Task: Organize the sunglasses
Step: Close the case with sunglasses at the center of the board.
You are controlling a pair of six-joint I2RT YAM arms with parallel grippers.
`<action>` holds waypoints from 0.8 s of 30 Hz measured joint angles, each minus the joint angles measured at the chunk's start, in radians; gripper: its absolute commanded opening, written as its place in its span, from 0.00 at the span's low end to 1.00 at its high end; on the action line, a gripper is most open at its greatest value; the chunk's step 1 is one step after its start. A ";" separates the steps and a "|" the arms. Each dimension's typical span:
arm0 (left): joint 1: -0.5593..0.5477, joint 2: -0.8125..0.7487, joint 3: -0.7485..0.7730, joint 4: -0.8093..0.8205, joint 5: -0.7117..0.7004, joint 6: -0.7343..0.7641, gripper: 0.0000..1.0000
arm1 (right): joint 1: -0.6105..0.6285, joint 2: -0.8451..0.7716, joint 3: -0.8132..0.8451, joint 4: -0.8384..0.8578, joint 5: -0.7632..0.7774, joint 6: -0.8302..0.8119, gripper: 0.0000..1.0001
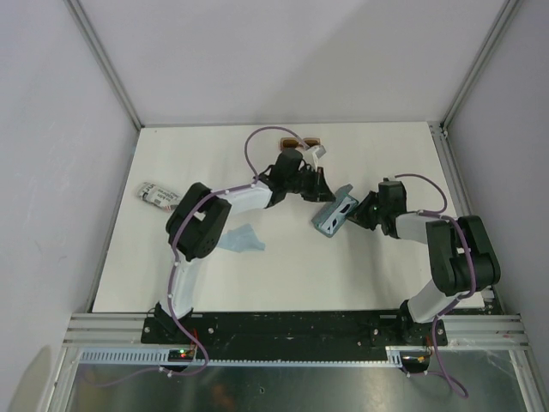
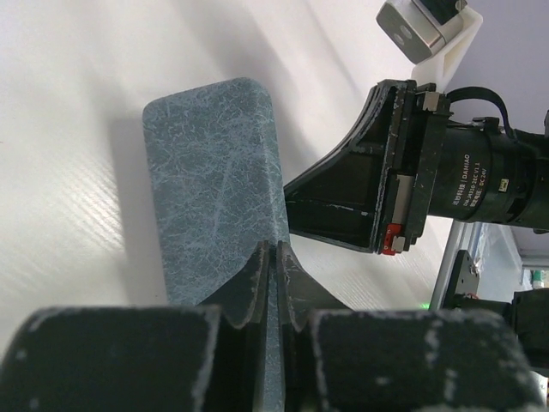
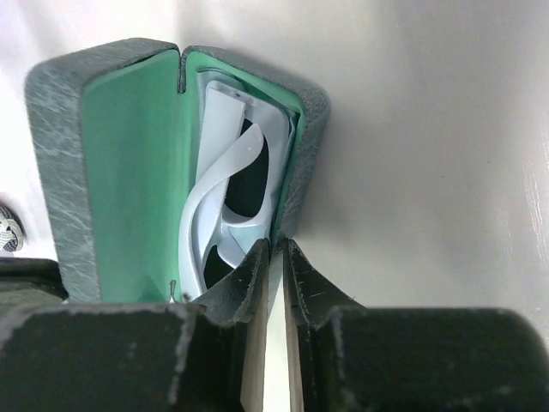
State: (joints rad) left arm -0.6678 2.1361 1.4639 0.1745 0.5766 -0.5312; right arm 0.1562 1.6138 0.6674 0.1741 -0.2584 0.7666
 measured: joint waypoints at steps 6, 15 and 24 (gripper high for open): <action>-0.044 0.016 0.000 0.002 -0.017 0.002 0.06 | -0.001 -0.026 -0.029 0.019 -0.001 0.007 0.12; -0.077 0.056 -0.013 -0.036 -0.024 0.012 0.06 | -0.063 -0.294 -0.073 -0.054 -0.003 -0.002 0.13; -0.071 0.016 -0.051 -0.047 -0.032 0.019 0.13 | -0.095 -0.385 -0.086 -0.095 -0.007 -0.053 0.14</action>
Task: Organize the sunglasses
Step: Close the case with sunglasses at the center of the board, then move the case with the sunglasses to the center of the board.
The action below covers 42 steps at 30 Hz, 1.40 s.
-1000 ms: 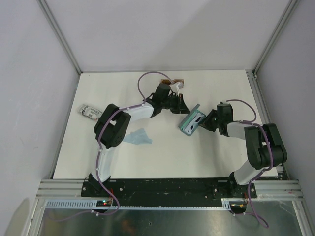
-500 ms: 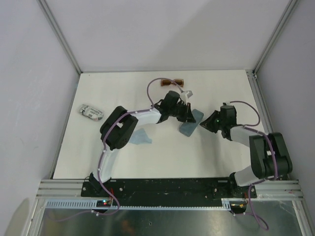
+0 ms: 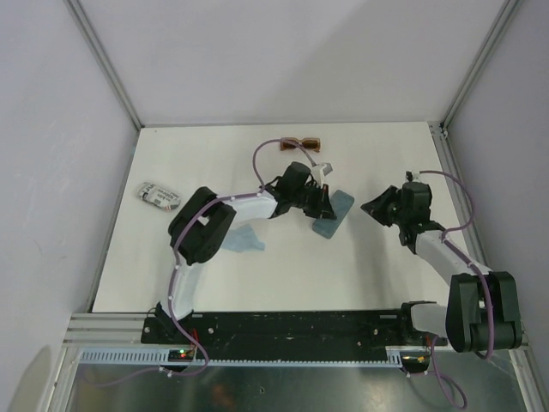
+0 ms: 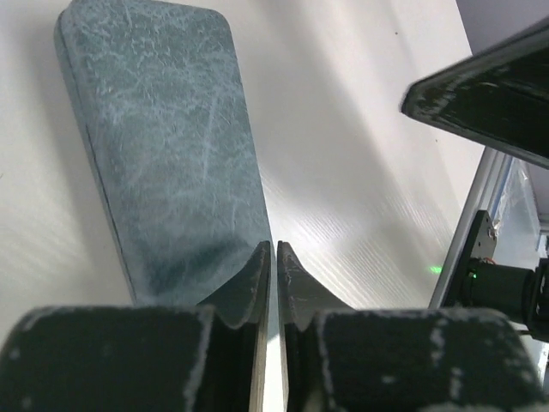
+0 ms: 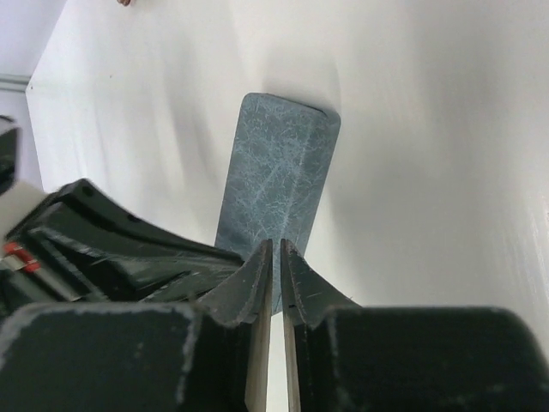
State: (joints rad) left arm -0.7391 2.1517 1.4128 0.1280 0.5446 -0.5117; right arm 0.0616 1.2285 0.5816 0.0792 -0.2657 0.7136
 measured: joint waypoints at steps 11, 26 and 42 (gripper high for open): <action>0.128 -0.452 -0.268 -0.019 -0.134 0.024 0.40 | 0.060 0.154 0.060 -0.037 0.042 -0.045 0.16; 0.344 -1.095 -0.733 -0.072 -0.628 -0.113 0.96 | 0.476 0.363 0.431 -0.136 0.209 -0.087 0.01; 0.688 -1.217 -0.845 -0.209 -0.818 -0.383 1.00 | 0.429 0.723 0.672 -0.356 0.379 0.019 0.00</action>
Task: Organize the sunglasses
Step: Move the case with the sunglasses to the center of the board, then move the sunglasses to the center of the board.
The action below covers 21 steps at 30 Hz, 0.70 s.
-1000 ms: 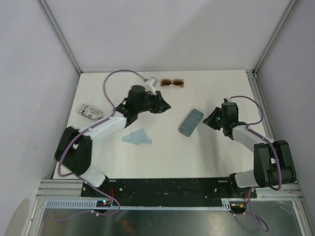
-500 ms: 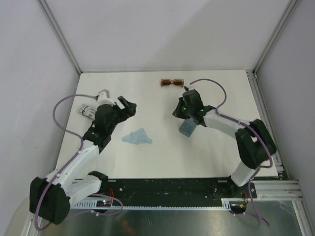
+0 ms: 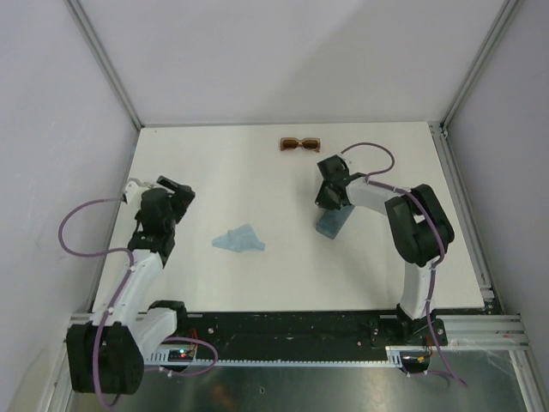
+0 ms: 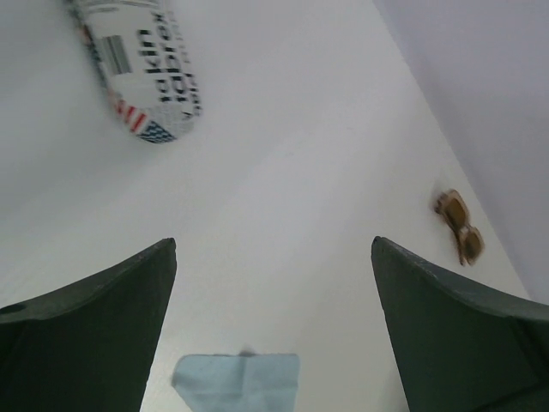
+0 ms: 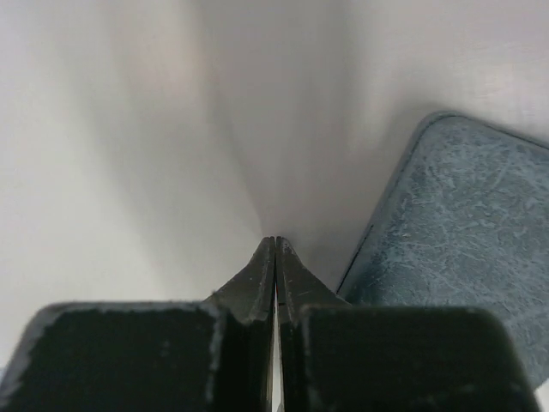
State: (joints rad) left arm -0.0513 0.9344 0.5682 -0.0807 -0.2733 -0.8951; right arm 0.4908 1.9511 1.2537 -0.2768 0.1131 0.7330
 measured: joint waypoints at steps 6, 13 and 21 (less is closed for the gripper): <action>0.138 0.161 0.017 -0.024 -0.005 -0.049 1.00 | -0.071 -0.065 -0.042 -0.061 0.046 -0.018 0.05; 0.301 0.418 0.199 -0.093 -0.009 -0.066 1.00 | -0.094 -0.166 -0.063 -0.005 -0.011 -0.090 0.59; 0.325 0.696 0.439 -0.140 -0.031 -0.065 1.00 | -0.101 -0.106 0.123 0.074 -0.113 -0.155 0.91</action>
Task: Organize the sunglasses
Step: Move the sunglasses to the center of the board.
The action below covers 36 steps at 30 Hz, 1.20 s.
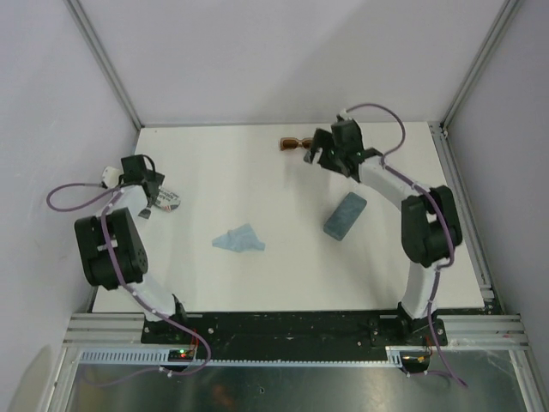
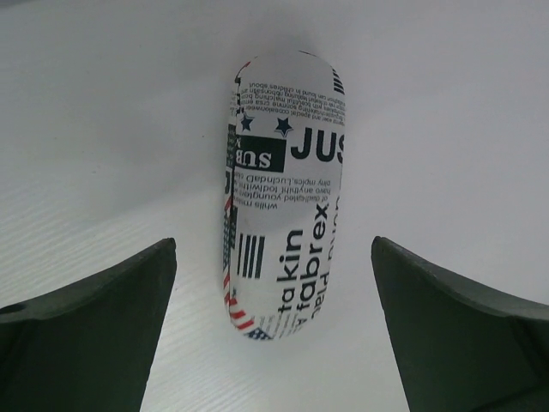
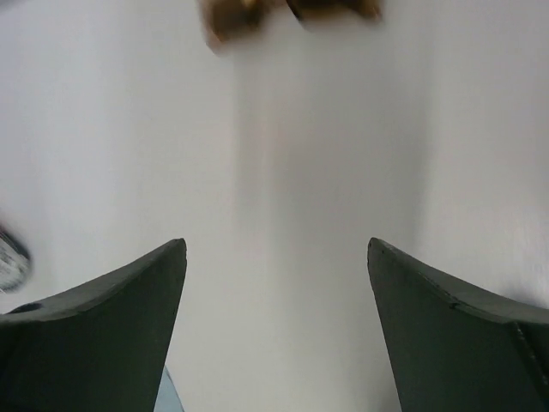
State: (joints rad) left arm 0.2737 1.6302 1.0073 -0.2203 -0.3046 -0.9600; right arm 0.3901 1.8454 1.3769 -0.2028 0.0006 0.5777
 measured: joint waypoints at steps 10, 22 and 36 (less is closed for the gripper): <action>0.006 0.204 0.143 -0.097 0.002 -0.010 1.00 | 0.023 0.461 0.813 -0.184 0.041 -0.215 0.94; 0.008 0.254 0.201 -0.120 0.002 -0.035 0.95 | 0.000 0.738 1.033 -0.074 0.055 -0.357 0.92; 0.008 0.262 0.208 -0.119 0.015 -0.038 0.90 | -0.039 0.933 1.137 0.136 0.038 -0.235 0.86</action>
State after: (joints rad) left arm 0.2821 1.8927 1.2156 -0.3393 -0.2897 -0.9977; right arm 0.3511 2.7789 2.5141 -0.0669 0.0387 0.3424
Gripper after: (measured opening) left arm 0.917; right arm 0.870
